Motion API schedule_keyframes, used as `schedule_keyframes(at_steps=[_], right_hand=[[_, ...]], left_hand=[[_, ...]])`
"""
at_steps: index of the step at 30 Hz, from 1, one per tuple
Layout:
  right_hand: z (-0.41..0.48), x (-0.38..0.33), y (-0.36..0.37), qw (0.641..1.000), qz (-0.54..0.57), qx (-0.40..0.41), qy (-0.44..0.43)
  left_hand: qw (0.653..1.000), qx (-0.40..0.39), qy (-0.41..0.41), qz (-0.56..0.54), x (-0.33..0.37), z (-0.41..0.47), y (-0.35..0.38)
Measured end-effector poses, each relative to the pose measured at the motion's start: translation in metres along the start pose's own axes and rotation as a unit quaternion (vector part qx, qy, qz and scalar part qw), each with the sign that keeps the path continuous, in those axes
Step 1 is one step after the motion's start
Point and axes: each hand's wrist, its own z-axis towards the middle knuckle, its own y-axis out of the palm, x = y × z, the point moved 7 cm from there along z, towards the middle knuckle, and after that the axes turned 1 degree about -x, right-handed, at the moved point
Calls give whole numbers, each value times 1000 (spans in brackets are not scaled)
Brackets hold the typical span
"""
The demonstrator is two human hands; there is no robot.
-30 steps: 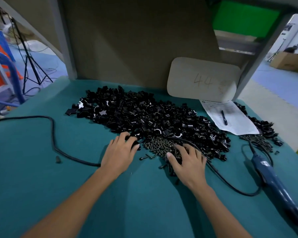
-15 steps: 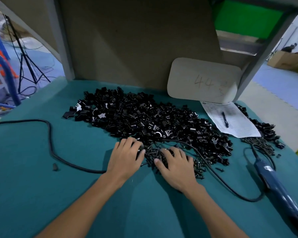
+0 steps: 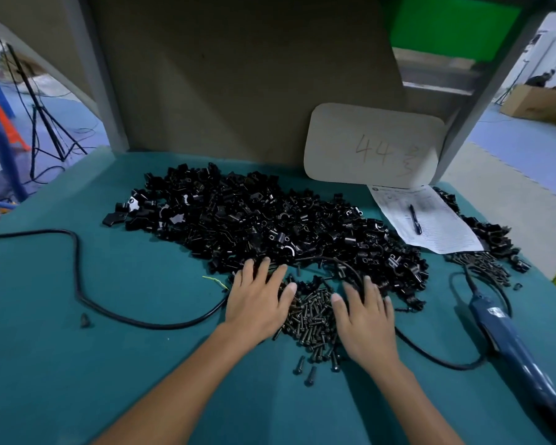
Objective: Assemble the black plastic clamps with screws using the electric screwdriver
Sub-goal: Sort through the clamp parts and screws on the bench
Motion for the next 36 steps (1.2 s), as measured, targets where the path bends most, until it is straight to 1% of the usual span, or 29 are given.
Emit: schedule_keyframes(at_steps=[3,8,10,12,13,14,15,16,17,18,20,22,24,26,28,30,31,32,33,36], right_hand=[[-9,-11,7,1000,2,-8,-30],[-27,-24,9,997,16,-34,-65],[-35,-29,9,995,35,-47,-83],[-39,-31,3,991,82,-52,-96],[-38,-30,-3,988,122,-39,-91],[-34,-28,-12,983,163,-9,-80],[-26,-24,-24,979,187,36,-69],[-14,-20,-35,977,189,82,-59],[0,-16,-44,977,176,111,-49],[15,-15,-49,979,165,115,-41],[45,-22,-53,984,148,84,-56],[67,-35,-49,987,123,45,-98],[87,-41,-45,992,66,26,-105],[105,-37,-47,997,6,19,-70],[116,-32,-45,998,-18,-30,-53],[118,-32,-35,990,-45,-99,-87],[116,-32,-29,985,-64,-117,-109],[113,-33,-24,981,-77,-125,-125],[111,-33,-21,979,-85,-128,-131],[106,-33,-17,978,-109,-103,-146]], left_hand=[[1000,0,14,-6,0,-3,2],[996,44,65,-33,5,-23,-6],[995,48,68,-61,5,-27,-8],[993,61,53,-91,1,-28,-13],[991,73,43,-104,-1,-28,-15],[989,84,35,-114,-3,-28,-17],[988,92,28,-119,-5,-28,-18],[988,97,25,-120,-5,-28,-18],[987,102,24,-119,-6,-27,-18],[987,110,22,-117,-6,-27,-18],[982,139,7,-126,-10,-27,-22],[974,177,-16,-140,-18,-25,-31],[970,200,-20,-135,-25,-17,-42],[975,189,-17,-117,-32,-2,-53],[986,141,-3,-86,-37,15,-57],[997,65,26,-43,-38,29,-50],[998,41,41,-21,-38,33,-46],[998,38,54,-7,-37,35,-44],[996,52,65,-6,-36,35,-43],[985,119,109,-55,-33,29,-47]])
